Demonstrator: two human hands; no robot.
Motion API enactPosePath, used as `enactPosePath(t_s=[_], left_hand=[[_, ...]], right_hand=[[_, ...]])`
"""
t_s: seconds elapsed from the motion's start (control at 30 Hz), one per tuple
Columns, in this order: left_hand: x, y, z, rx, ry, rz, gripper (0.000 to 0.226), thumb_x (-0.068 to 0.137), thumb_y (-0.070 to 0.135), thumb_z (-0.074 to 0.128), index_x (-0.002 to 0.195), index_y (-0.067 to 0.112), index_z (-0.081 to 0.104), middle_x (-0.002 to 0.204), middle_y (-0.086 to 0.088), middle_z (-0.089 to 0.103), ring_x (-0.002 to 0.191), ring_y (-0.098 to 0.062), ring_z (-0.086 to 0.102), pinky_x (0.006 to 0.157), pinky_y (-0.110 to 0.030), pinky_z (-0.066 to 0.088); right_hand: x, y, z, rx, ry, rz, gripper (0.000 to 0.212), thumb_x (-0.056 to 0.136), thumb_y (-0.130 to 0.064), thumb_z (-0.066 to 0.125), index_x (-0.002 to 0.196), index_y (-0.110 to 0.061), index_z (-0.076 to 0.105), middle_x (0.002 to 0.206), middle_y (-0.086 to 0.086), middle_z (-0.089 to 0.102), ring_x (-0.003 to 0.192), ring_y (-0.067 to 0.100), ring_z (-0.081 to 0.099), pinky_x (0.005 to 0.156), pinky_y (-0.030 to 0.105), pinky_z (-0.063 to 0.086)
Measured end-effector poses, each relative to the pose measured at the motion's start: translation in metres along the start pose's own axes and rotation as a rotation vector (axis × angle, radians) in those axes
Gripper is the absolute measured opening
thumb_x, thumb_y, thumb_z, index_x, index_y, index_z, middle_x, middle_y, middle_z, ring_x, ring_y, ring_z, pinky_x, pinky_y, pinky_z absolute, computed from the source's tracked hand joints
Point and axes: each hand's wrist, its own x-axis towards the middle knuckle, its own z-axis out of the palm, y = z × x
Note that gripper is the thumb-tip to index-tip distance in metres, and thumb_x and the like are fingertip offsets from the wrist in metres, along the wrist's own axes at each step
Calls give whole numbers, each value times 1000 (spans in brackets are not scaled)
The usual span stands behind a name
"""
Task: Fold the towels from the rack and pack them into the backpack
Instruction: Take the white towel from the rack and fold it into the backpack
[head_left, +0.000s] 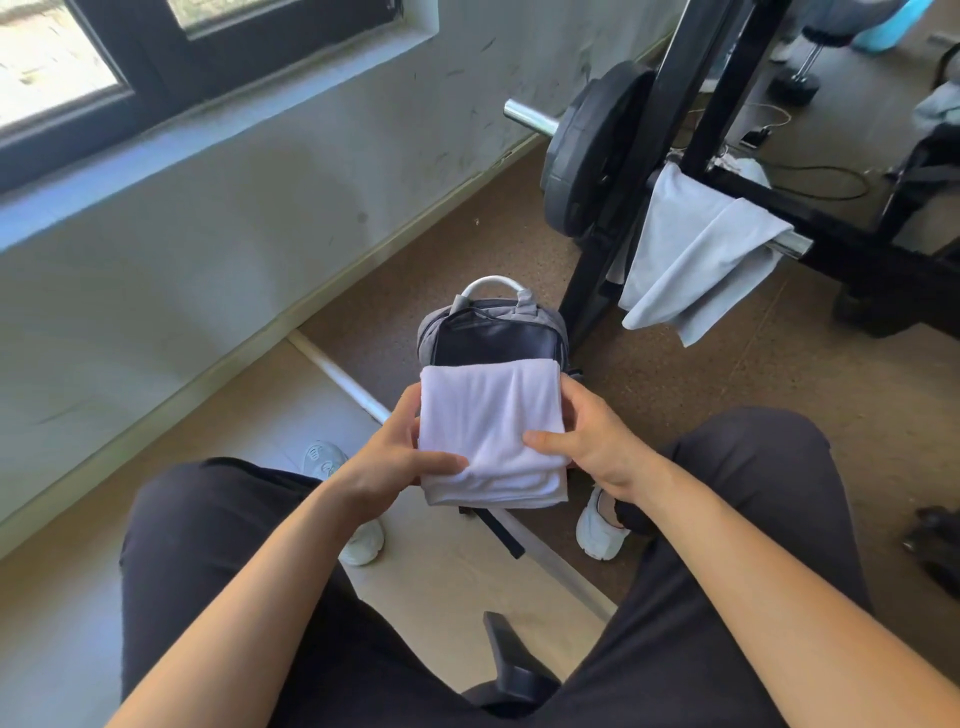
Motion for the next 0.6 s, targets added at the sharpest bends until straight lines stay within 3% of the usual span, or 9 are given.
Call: enactPosePath(t_s=[0.07,0.17,0.27,0.33,0.47,0.53,0.6], left_hand=[[2,0,0,-5,49,42,91,66,6,85,137,37,38,124,-5,68,114,-23,69,85,-36,59],[3,5,5,-125,124,24,84,65,7,82,134,28,39,109,-4,76,102,-26,74,76,-35,60],[1,8,7,-209,17,-58,57,81,25,74,134,13,58,122,-12,74,113,-32,70,94,-45,57],[-3,7,11,-230,-25,-129,53,86,34,70,130,5,64,127,-18,71,118,-35,68,102,-44,53],[-3,2,19,-226,-54,-93,51,85,20,74,133,5,61,128,-20,70,119,-38,67,101,-47,53],[-1,3,18,-243,-33,-41,47,85,13,73,131,5,63,125,-21,71,113,-38,69,93,-44,57],[-1,5,15,-260,-5,4,44,87,10,71,130,5,63,123,-22,71,109,-37,71,86,-41,59]], right_hand=[[1,-2,0,-90,62,-75,67,85,-18,80,142,-34,47,128,-11,63,118,6,61,99,32,53],[-2,-8,0,-7,99,-157,62,87,-10,77,140,-29,50,126,-6,65,117,9,63,99,33,54],[-6,-9,0,106,36,-150,56,89,-2,72,138,-21,53,125,3,68,116,18,66,98,36,56],[-8,-9,-1,171,-50,-127,55,90,1,69,139,-18,52,128,9,67,119,25,66,98,40,56],[-11,-15,-2,336,-143,-89,55,91,4,67,140,-15,50,131,15,65,119,30,65,97,40,56],[-8,-16,-1,408,-73,-100,58,86,-4,73,136,-14,47,123,14,64,115,28,65,95,38,55],[-4,-15,0,515,26,-41,76,70,-25,88,130,-13,43,117,12,57,112,29,59,89,37,52]])
